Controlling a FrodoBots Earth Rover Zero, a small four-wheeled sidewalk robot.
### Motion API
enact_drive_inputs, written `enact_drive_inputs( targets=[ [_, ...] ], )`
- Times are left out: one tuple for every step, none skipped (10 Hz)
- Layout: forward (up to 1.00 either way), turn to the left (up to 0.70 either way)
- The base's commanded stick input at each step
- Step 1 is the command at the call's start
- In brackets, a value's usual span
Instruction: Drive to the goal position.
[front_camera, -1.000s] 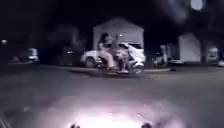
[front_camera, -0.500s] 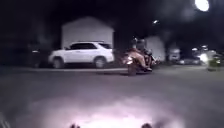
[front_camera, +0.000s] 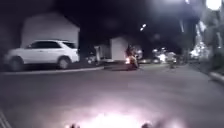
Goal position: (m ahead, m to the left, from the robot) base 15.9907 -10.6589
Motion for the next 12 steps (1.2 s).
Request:
enact_drive_inputs(
  targets=[
    [0.00,-1.00],
    [0.71,-0.29],
    [1.00,0.00],
    [1.00,0.00],
    [1.00,0.00],
    [1.00,0.00],
    [1.00,0.00],
    [1.00,0.00],
    [1.00,0.00],
    [1.00,0.00],
    [1.00,-0.02],
    [1.00,-0.29]
  ],
)
